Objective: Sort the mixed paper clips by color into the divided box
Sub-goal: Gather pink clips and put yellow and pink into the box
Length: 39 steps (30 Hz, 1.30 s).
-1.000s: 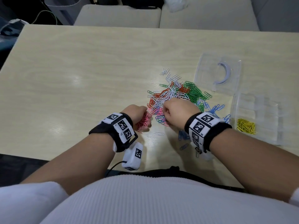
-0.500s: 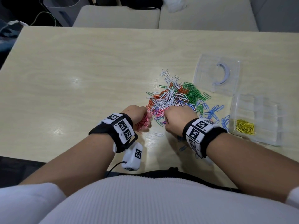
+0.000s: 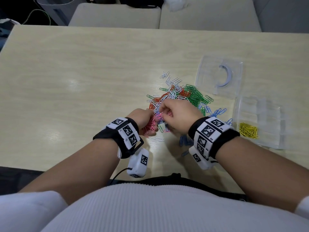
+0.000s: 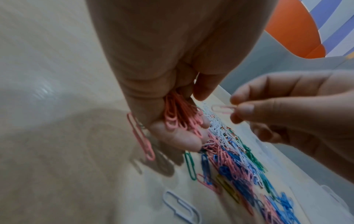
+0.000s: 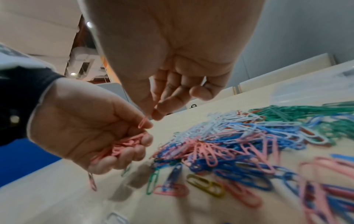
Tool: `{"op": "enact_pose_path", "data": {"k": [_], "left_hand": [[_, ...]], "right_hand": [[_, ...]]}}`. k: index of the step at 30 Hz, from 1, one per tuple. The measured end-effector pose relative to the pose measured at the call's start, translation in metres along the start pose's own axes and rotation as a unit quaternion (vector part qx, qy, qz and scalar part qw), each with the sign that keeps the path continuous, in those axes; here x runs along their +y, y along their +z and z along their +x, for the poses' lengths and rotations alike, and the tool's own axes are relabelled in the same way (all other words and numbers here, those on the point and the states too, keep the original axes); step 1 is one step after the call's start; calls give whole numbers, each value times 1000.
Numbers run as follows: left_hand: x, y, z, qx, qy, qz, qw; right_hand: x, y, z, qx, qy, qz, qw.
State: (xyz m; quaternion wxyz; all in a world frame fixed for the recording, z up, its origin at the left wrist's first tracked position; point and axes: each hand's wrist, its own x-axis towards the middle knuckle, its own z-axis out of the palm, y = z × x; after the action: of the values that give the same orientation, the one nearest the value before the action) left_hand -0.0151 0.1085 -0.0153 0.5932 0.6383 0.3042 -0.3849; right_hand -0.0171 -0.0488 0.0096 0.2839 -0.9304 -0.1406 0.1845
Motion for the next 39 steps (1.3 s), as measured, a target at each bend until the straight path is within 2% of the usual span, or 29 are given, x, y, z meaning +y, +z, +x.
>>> {"op": "enact_pose_path", "data": {"k": [4, 13, 16, 18, 20, 22, 25, 30, 33, 39], "left_hand": [[2, 5, 0, 15, 8, -2, 1000], [4, 7, -2, -7, -5, -6, 1000], [4, 6, -2, -3, -4, -11, 1000], [3, 3, -1, -4, -3, -15, 1000], [2, 0, 0, -3, -8, -6, 1000], [1, -1, 1, 0, -11, 7, 1000], [1, -1, 1, 0, -15, 4, 1000], [2, 2, -3, -10, -6, 13, 1000], [1, 0, -3, -18, 3, 11, 1000], [8, 10, -4, -4, -5, 6, 1000]], "right_hand": [[-7, 4, 3, -15, -3, 130, 991], [1, 3, 3, -11, 2, 96, 995], [6, 1, 5, 31, 32, 84, 995], [15, -3, 7, 57, 75, 31, 995], [27, -5, 8, 32, 96, -61, 993], [34, -2, 6, -5, 81, -122, 989], [32, 5, 4, -38, 37, -158, 986], [31, 11, 7, -19, -7, -228, 974], [34, 4, 6, -9, 12, -215, 976], [36, -14, 2, 24, 36, -106, 993]]}}
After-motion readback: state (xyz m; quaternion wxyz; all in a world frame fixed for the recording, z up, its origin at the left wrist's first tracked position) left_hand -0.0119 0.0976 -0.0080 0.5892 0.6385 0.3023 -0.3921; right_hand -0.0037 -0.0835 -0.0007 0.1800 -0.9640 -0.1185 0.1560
